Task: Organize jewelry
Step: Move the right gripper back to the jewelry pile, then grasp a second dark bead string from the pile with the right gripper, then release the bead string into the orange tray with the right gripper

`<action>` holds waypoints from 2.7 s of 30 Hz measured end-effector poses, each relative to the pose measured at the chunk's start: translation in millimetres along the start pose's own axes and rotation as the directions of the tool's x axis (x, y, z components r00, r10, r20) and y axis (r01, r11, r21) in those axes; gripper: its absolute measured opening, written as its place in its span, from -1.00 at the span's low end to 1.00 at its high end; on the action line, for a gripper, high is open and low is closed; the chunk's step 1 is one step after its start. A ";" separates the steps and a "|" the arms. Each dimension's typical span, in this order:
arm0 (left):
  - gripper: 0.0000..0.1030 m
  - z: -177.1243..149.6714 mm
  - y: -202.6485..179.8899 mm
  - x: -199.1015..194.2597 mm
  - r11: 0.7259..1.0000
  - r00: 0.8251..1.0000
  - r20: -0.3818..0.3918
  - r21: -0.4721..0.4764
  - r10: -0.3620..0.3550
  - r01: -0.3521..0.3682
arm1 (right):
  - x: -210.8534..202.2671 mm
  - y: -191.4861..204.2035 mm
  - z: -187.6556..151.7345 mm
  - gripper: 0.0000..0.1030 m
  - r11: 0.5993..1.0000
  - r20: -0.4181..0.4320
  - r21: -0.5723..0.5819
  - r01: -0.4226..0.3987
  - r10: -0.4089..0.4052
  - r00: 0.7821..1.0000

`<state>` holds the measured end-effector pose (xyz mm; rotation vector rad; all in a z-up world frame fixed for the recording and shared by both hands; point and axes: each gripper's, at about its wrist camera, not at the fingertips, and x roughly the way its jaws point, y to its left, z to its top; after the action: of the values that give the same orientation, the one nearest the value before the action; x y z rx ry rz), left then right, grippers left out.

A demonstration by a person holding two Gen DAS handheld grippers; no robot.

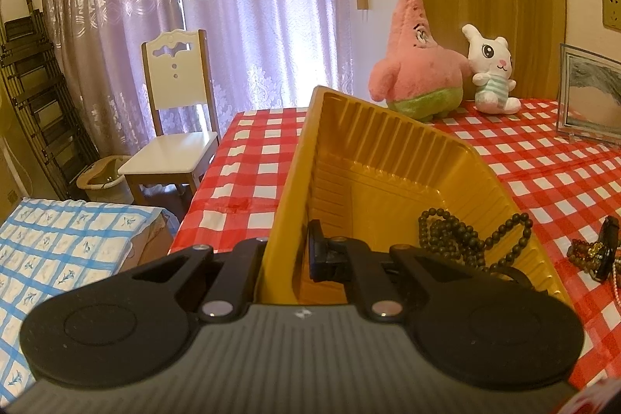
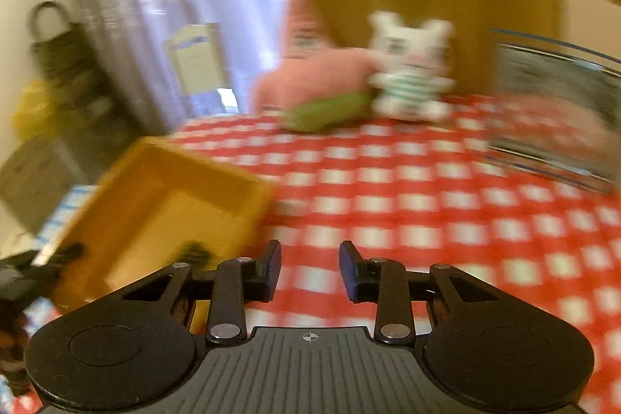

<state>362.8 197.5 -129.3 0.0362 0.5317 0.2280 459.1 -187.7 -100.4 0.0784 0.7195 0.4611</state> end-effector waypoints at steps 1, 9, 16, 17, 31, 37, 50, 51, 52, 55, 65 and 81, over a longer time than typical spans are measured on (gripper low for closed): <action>-0.88 -0.4 0.1 0.2 1.000 1.000 -0.001 0.001 0.001 -0.001 | -4.1 -8.3 -3.9 -0.34 1.000 -0.010 0.008 0.025 -0.025 1.000; -0.88 -2.4 -0.7 0.1 1.000 1.000 -0.012 0.010 0.009 -0.009 | -11.6 -23.6 -44.1 -0.33 0.996 -0.113 0.070 0.046 -0.038 0.993; -0.89 -2.8 -2.2 -2.2 1.000 1.000 -0.010 0.010 0.010 -0.010 | -3.6 -12.3 -65.8 -0.33 0.998 -0.178 0.057 0.033 -0.023 0.984; -0.89 -2.7 -2.2 -2.0 1.000 1.000 -0.010 0.011 0.011 -0.011 | -3.4 -11.7 -69.4 -0.33 0.999 -0.190 0.037 0.037 -0.030 0.981; -0.90 -1.9 -2.4 -2.6 1.000 1.000 -0.011 0.014 0.008 -0.008 | 3.1 11.1 -102.5 -0.33 0.977 -0.247 -0.207 0.053 -0.105 0.963; -0.90 -1.8 -2.8 -3.0 1.000 1.000 -0.012 0.011 0.007 -0.007 | -4.9 6.9 -112.0 -0.33 0.972 -0.276 -0.229 0.055 -0.119 0.954; -0.91 -1.1 -3.4 -3.6 1.000 1.000 -0.012 0.019 0.003 -0.002 | 8.2 18.1 -121.1 -0.84 0.895 -0.316 -0.439 -0.084 -0.066 0.946; -0.91 -1.1 -3.4 -3.8 1.000 1.000 -0.012 0.019 0.002 -0.002 | 7.9 19.8 -121.1 -0.86 0.891 -0.324 -0.446 -0.087 -0.070 0.943; -0.91 -1.4 -3.5 -3.6 1.000 1.000 -0.012 0.019 0.002 -0.001 | 8.0 20.2 -119.9 -0.86 0.897 -0.338 -0.432 -0.091 -0.067 0.939; -0.92 -1.3 -3.4 -4.0 1.000 1.000 -0.011 0.017 0.000 0.000 | 4.0 15.9 -118.6 -0.88 0.938 -0.362 -0.334 -0.089 -0.041 0.931; -0.93 -1.8 -5.2 -5.1 1.000 1.000 -0.006 0.019 -0.007 0.007 | -65.0 4.0 -83.1 -0.88 0.993 -0.209 0.022 -0.118 0.120 0.970; -0.94 -1.7 -5.8 -5.1 1.000 1.000 -0.003 0.016 -0.012 0.012 | -4.5 119.5 -13.5 -0.88 0.912 -0.007 0.075 -0.402 0.404 0.915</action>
<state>358.9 190.6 -128.8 0.0485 0.5363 0.2123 402.0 -83.6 -80.9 0.2943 0.7437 0.8336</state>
